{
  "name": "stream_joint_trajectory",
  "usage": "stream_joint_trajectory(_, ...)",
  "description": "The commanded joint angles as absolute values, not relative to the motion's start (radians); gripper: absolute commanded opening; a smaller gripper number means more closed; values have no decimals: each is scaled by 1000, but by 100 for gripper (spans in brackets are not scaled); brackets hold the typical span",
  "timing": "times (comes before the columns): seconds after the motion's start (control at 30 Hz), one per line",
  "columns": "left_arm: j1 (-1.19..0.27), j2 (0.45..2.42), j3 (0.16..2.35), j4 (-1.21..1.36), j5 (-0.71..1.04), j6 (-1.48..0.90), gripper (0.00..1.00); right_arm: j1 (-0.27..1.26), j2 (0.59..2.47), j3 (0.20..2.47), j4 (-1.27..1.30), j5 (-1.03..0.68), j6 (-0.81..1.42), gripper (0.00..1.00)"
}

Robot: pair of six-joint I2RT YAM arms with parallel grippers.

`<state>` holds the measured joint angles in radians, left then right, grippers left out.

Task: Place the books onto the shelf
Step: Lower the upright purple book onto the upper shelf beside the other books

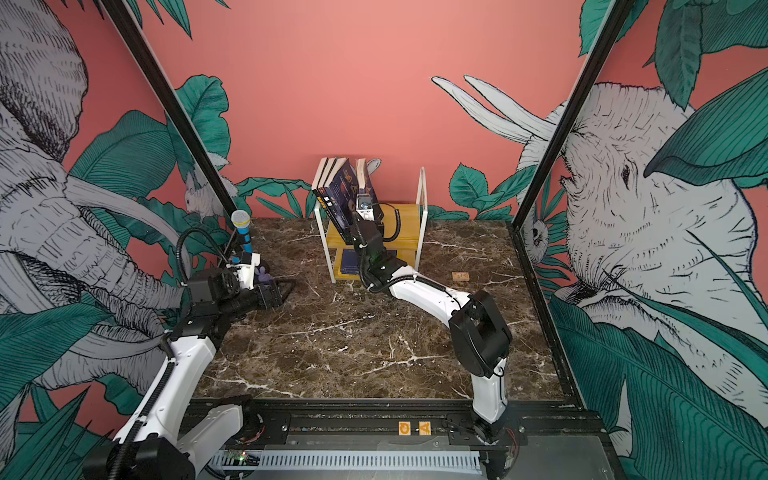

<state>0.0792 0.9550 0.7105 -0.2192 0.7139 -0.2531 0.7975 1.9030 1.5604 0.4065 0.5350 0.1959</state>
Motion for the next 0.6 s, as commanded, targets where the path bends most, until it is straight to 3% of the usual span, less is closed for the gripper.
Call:
stream_joint_trajectory(0.0, 75, 941, 704, -222, 718, -230, 99, 807, 1899, 1555, 439, 479, 173, 14)
stream_joint_trajectory(0.2, 75, 944, 699, -222, 719, -229, 99, 808, 1867, 1525, 431, 425, 185, 33)
stream_joint_trajectory(0.57, 76, 943, 695, -223, 715, -221, 99, 814, 1820, 1430, 446, 345, 159, 47)
